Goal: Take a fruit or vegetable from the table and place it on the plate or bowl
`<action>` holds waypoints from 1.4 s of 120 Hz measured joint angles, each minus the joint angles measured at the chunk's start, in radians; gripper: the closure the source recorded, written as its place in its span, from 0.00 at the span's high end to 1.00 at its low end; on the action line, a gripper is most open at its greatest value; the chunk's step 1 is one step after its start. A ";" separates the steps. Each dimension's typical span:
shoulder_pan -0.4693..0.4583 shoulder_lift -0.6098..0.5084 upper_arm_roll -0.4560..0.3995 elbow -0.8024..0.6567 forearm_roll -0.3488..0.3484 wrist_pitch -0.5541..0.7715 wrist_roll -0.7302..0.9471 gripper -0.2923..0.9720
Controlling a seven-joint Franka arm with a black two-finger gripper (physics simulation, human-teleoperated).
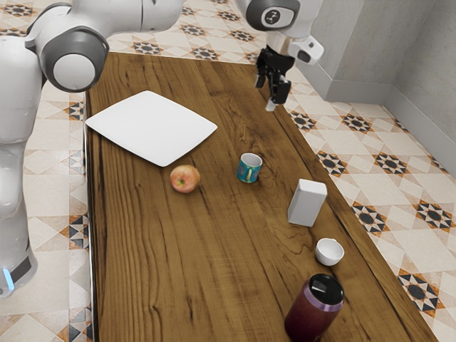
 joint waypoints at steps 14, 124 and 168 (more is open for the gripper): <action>-0.002 0.000 -0.002 0.000 0.003 0.026 0.005 0.77; -0.062 -0.436 -0.002 -0.716 -0.207 0.165 -0.115 0.77; -0.054 -0.655 0.069 -1.021 -0.213 0.297 -0.137 0.77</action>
